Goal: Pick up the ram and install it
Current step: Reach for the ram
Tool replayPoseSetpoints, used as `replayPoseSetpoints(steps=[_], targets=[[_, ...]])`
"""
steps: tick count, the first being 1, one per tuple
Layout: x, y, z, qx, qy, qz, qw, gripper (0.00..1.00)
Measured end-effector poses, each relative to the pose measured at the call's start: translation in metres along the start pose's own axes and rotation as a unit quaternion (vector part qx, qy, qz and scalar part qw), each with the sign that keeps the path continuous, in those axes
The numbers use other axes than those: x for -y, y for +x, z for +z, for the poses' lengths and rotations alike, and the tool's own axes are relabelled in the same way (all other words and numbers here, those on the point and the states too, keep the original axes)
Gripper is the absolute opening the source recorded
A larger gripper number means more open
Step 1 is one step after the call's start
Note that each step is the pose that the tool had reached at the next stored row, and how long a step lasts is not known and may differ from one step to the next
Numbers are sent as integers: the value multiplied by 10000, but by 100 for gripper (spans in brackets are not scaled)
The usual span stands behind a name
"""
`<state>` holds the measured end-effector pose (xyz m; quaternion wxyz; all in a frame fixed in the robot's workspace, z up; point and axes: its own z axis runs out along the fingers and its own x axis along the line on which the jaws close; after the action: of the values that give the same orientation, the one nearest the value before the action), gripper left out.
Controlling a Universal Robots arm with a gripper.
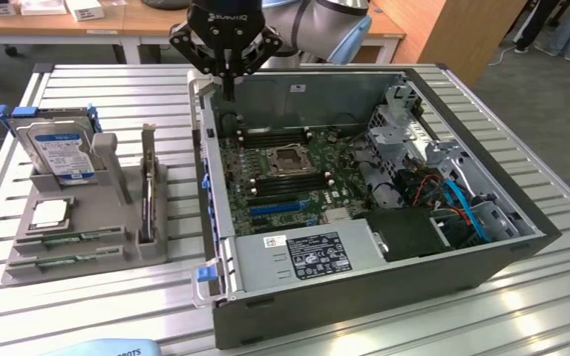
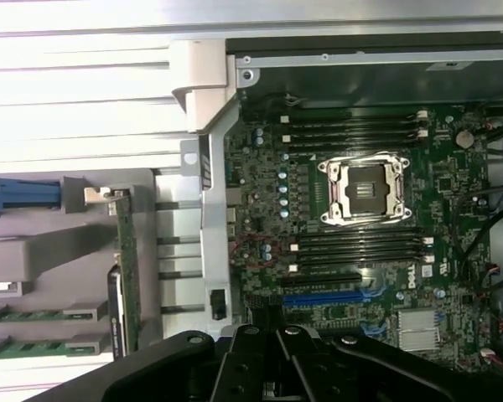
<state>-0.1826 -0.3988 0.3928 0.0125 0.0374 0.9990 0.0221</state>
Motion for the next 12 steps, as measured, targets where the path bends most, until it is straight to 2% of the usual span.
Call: replayPoseSetpoints(steps=[12], targets=[[29, 393, -9, 0, 0, 0, 10000, 10]])
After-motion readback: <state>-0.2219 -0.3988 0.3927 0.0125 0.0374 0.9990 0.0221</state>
